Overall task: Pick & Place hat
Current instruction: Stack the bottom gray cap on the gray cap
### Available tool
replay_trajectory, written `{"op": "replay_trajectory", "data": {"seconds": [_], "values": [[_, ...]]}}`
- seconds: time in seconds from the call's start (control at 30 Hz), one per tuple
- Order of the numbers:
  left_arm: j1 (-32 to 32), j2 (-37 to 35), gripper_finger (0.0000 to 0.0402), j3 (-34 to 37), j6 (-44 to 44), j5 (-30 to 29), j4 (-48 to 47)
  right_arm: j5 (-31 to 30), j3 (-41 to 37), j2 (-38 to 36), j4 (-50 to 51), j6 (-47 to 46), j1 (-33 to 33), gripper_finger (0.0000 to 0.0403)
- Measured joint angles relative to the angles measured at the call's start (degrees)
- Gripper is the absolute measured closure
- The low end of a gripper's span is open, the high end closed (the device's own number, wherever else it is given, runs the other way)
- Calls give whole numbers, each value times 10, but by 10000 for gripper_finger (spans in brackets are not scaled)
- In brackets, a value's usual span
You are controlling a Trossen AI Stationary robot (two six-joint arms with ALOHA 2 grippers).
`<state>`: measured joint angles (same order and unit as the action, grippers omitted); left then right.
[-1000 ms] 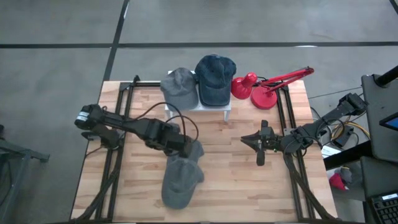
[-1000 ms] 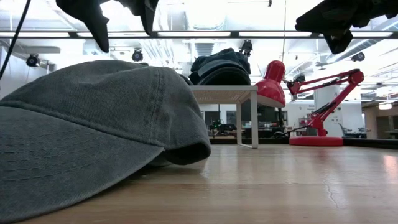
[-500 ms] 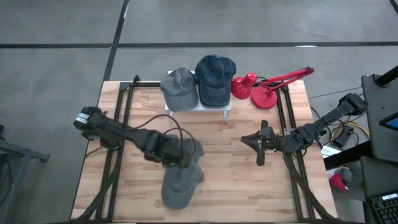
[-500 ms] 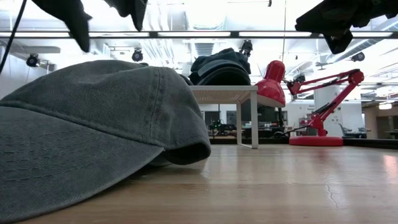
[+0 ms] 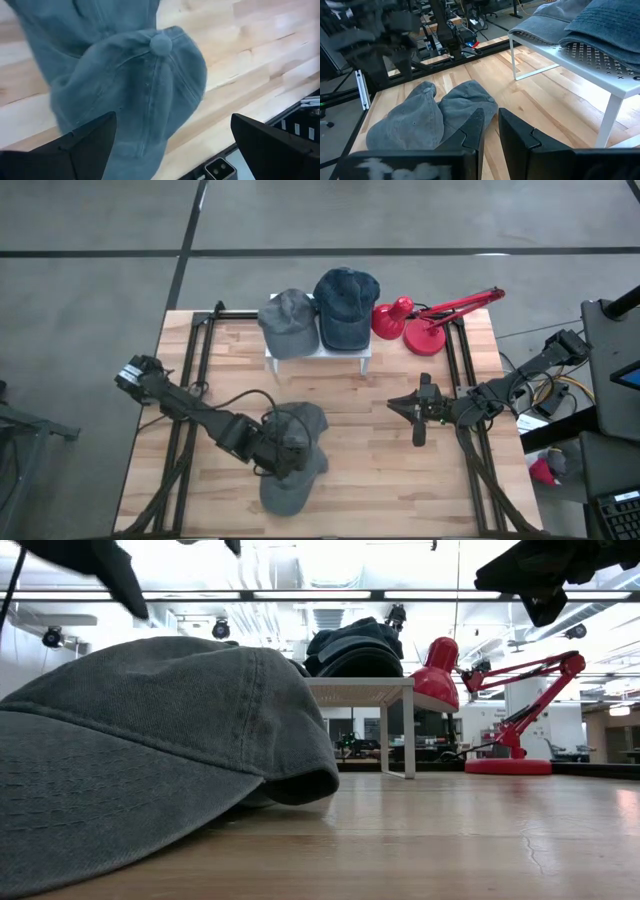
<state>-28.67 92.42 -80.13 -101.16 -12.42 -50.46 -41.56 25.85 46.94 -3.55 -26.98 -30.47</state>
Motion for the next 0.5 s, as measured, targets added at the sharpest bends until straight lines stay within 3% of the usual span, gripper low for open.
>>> {"op": "replay_trajectory", "data": {"seconds": [0.3,0.5], "values": [[-1,0,19,128,-5,51,203,0,0,0,0,0,0,351],[-1,0,19,175,-31,70,228,0,0,0,0,0,0,351]]}}
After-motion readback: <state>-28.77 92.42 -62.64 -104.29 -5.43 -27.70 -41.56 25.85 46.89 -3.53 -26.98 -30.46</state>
